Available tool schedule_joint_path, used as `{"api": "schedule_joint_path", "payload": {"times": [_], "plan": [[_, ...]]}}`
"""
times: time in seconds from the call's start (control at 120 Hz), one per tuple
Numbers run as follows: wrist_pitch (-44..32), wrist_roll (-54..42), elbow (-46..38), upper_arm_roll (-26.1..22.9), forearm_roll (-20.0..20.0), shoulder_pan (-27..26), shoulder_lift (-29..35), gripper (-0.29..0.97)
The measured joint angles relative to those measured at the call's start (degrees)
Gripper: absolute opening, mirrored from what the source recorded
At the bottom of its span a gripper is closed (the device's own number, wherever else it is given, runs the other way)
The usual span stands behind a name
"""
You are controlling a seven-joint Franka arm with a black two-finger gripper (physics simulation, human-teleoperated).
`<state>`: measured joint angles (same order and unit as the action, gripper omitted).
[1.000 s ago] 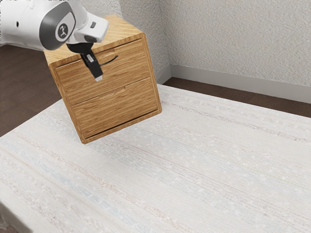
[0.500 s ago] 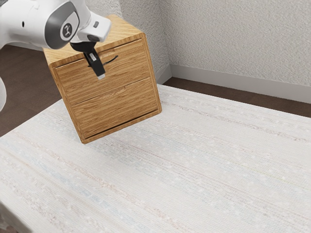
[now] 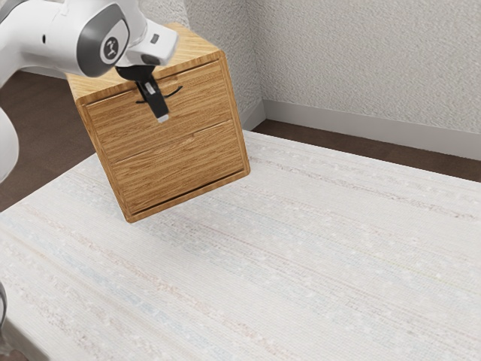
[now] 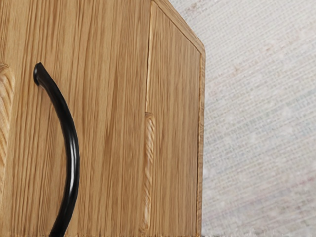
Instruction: Pull the drawer handle with one arm to open the drawer
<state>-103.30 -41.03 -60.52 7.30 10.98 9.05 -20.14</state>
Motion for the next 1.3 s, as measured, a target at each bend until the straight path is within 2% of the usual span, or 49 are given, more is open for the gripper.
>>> {"api": "schedule_joint_path", "payload": {"times": [0.983, 1.3], "plan": [[0.2, -0.4, 0.3, -2.0, -0.1, 2.1, -1.3, 0.68], [0.1, -0.4, 0.2, -4.8, -0.2, 5.1, -1.4, 0.68]]}}
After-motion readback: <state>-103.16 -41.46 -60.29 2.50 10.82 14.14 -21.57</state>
